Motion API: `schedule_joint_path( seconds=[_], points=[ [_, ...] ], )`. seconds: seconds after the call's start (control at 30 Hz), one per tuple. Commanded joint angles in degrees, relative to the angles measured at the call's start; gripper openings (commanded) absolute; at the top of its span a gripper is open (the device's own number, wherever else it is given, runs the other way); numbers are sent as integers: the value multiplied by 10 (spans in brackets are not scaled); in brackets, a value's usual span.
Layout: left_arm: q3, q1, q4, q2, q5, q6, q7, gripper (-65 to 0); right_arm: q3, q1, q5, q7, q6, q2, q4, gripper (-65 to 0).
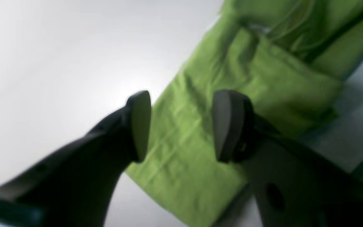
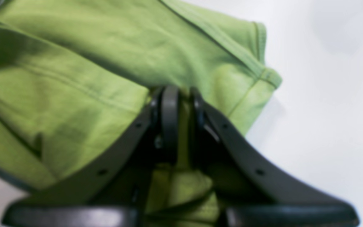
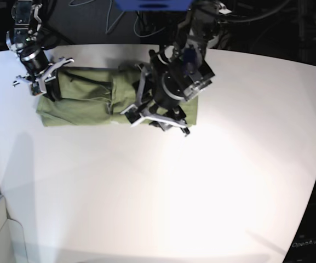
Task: Fold the T-shirt properly
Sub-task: 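Lower the folded end onto the strip and open the left gripper, then hold the strip with the left gripper while the right gripper adjusts its end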
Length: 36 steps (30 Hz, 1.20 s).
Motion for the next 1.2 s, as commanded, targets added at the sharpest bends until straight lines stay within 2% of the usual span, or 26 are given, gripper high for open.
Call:
schedule_joint_path(
  seconds=[0.0, 0.07, 0.2, 0.27, 0.63, 0.8, 0.97, 1.17],
  points=[
    [0, -2, 8, 4, -13, 3, -13, -352, -3, -11, -33, -56, 6, 3, -5, -595],
    [0, 2, 8, -13, -37, 3, -10, -398, -3, -10, -33, -56, 6, 3, -5, -595],
    [0, 12, 8, -49, -81, 3, -8, -545, -3, -9, -33, -56, 6, 3, -5, -595],
    [-3, 19, 5, -62, -86, 3, -8, -569, -3, -8, -33, -56, 6, 3, -5, -595],
    [-154, 4, -74, -51, -89, 3, -14, -572, 0, -7, -33, -56, 6, 7, -4, -595],
    [-158, -19, -150, -50, -90, 3, -28, -572, 1, -8, -33, -56, 6, 8, 15, -595],
    [-158, -16, -160, -39, -89, 3, -51, -572, 7, -18, -33, -55, 6, 21, 61, -595],
    [-169, -14, -160, -41, -89, 3, -48, -572, 56, -33, -33, -56, 6, 19, 160, -595]
  ],
)
